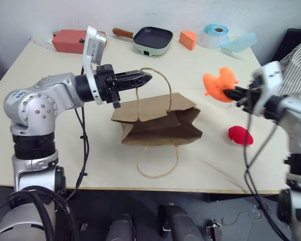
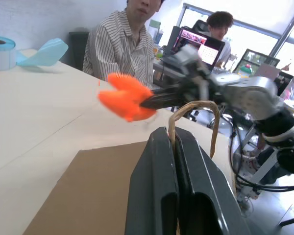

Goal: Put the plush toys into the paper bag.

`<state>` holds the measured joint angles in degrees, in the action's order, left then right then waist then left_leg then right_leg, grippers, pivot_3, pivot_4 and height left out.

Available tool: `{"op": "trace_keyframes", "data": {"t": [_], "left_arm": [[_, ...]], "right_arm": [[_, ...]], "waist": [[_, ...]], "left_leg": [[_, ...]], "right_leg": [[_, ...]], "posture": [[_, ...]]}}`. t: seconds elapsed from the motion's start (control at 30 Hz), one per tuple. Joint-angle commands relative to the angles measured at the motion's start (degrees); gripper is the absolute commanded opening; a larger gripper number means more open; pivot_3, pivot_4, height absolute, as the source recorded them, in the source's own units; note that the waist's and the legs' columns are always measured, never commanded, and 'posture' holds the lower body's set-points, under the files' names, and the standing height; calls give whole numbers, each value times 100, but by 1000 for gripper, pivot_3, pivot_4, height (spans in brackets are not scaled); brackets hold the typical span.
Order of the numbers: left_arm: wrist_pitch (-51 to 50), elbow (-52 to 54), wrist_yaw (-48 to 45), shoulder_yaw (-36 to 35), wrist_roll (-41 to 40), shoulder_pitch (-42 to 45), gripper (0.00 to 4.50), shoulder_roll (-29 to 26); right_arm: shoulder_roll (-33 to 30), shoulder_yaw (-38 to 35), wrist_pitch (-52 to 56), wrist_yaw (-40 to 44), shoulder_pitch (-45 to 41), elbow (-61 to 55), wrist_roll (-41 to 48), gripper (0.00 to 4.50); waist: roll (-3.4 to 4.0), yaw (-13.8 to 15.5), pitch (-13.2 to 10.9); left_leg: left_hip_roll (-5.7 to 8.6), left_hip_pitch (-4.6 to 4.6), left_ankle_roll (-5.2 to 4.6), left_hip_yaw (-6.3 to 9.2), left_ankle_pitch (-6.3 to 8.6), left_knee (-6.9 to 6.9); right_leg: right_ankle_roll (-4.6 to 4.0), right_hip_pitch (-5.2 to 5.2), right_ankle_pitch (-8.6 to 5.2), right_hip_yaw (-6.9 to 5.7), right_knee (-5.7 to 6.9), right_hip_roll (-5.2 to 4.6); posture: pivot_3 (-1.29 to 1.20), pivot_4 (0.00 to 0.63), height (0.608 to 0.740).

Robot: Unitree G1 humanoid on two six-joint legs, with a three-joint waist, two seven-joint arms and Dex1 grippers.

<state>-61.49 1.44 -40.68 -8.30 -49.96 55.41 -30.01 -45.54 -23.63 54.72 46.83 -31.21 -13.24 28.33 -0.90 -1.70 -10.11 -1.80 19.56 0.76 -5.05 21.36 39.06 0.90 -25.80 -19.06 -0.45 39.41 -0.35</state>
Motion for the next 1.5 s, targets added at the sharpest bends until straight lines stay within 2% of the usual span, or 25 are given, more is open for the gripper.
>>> {"op": "trace_keyframes", "data": {"t": [0.03, 0.13, 0.23, 0.33, 0.43, 0.6, 0.73, 1.03, 1.13, 1.23, 1.33, 1.37, 1.5], "left_arm": [[165, -140, 55, 62, 104, 262, 0, 167], [304, -265, -71, 242, 260, 327, 0, 306], [454, -445, -126, 368, 385, 465, 0, 493], [514, -560, -167, 389, 398, 596, 0, 641], [525, -540, -208, 412, 404, 617, 0, 700], [504, -423, -289, 409, 368, 554, 0, 699], [505, -264, -332, 428, 332, 471, 0, 711], [486, 181, -390, 569, 276, 193, 0, 833], [492, 276, -364, 594, 271, 138, 0, 896], [466, 321, -325, 561, 239, 141, 0, 918], [403, 358, -271, 501, 157, 169, 0, 915], [409, 373, -278, 510, 163, 166, 0, 902], [405, 434, -283, 519, 172, 142, 0, 861]], "right_arm": [[-326, -1301, 1347, 286, 436, -1572, 1785, 28], [-356, -1858, 1985, 65, 674, -2162, 3163, 28], [-444, -1582, 1914, -115, 1095, -2890, 3827, 28], [-580, -592, 1492, -442, 1364, -3340, 3253, 28], [-474, 343, 1119, -818, 1169, -3193, 2739, 28], [-349, 1157, 862, -1032, 754, -2682, 2374, 28], [-323, 1440, 1159, -1007, 468, -2168, 2597, 28], [-450, 1752, 2143, -344, -741, -762, 3315, 28], [-64, 1908, 2413, -483, -1075, -24, 3258, 28], [228, 2360, 2133, -752, -1204, 484, 2540, 27], [843, 2436, 1957, -1338, -1444, 1184, 2001, 27], [1018, 2369, 1957, -1445, -1525, 1370, 1920, 27], [1981, 1362, 2374, -2224, -1912, 2342, 2083, 27]], "waist": [[0, -11, 0], [-1, -38, -1], [-1, -24, 0], [-2, -21, -1], [-4, -18, -2], [-5, -1, -2], [-5, 2, -2], [-4, -5, -2], [-5, -12, -2], [-5, -14, -2], [-5, -46, -2], [-5, -42, -2], [-4, -68, -1]], "left_leg": [[0, -2, 1, 0, 0, 1], [0, -26, 3, -6, 1, 0], [1, -36, 4, -6, 0, 0], [4, -33, 4, -7, 0, 1], [6, -31, 3, -7, 0, 1], [4, -31, 4, -6, 0, -1], [4, -29, 2, -5, -1, 0], [2, -27, 1, -2, -1, -1], [1, -26, 0, -4, 0, -1], [2, -26, -1, -4, -1, 0], [2, -25, -1, -4, -1, 0], [3, -25, -1, -7, -1, 1], [1, -15, -1, -7, -2, 1]], "right_leg": [[0, 0, 0, 0, -1, 1], [0, 15, 0, 10, -15, 5], [0, 26, 0, 11, -15, 4], [1, 25, -1, 14, -19, 5], [1, 24, 0, 15, -23, 4], [1, 21, -1, 13, -24, 4], [1, 21, -1, 12, -27, 3], [0, 20, 0, 10, -29, 2], [0, 21, 0, 11, -30, 2], [0, 20, 0, 11, -27, 2], [0, 20, 0, 11, -29, 2], [0, 18, 0, 13, -27, 1], [0, 5, 0, 12, -17, 1]], "posture": [[0, 150, 740], [0, 150, 740], [0, 150, 740], [0, 150, 740], [0, 150, 740], [0, 150, 740], [0, 150, 740], [0, 150, 740], [0, 150, 740], [0, 150, 740], [0, 150, 740], [0, 150, 740], [0, 150, 740]]}}
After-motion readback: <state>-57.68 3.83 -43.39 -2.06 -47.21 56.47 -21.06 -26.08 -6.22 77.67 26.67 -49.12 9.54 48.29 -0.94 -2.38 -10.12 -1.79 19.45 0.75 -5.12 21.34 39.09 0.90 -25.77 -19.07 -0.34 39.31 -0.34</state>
